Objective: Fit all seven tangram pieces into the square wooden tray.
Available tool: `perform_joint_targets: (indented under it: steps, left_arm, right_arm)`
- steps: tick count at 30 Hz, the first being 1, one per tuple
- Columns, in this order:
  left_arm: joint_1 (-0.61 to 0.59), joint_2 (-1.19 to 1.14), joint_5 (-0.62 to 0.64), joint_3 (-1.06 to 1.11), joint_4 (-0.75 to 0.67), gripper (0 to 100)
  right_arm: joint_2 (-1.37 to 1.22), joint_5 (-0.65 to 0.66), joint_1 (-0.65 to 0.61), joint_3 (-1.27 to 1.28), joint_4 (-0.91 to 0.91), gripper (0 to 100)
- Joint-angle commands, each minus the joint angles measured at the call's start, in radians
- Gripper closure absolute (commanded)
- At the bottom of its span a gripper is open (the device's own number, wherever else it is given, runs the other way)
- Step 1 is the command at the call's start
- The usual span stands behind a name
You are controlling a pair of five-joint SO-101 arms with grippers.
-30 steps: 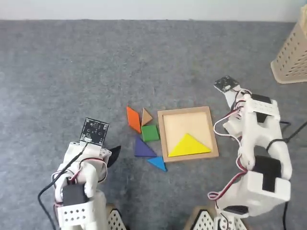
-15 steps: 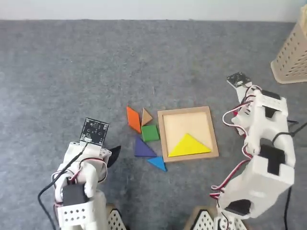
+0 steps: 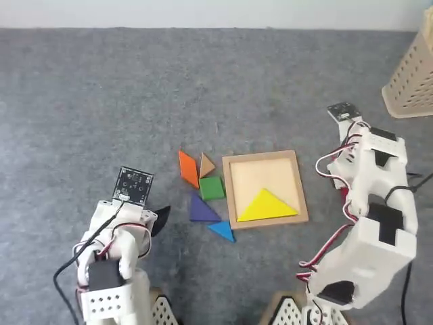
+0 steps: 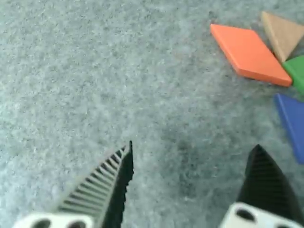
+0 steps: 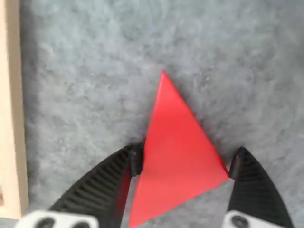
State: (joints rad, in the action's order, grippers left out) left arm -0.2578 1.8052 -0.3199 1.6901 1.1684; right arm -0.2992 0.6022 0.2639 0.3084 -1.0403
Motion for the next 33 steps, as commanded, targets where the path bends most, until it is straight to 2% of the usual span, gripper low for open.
perform_joint_targets:
  steps: [1,16,23,28,33]
  left_arm:
    - [0.008,0.015,-0.006,-0.005,-0.003,65]
    - [0.008,0.015,-0.006,-0.005,-0.003,65]
    - [0.008,0.015,-0.006,-0.005,-0.003,65]
    - [0.008,0.015,-0.006,-0.005,-0.003,65]
    - [0.008,0.015,-0.006,-0.005,-0.003,65]
  right_arm:
    - [0.004,-0.064,0.019,-0.038,0.024,70.7]
    - [0.007,-0.141,0.024,-0.037,0.021,70.3]
    - [0.007,-0.141,0.025,-0.035,0.016,70.0]
    - [0.028,-0.137,0.050,-0.032,-0.007,66.1]
    - [0.101,-0.120,0.045,0.061,0.030,66.3]
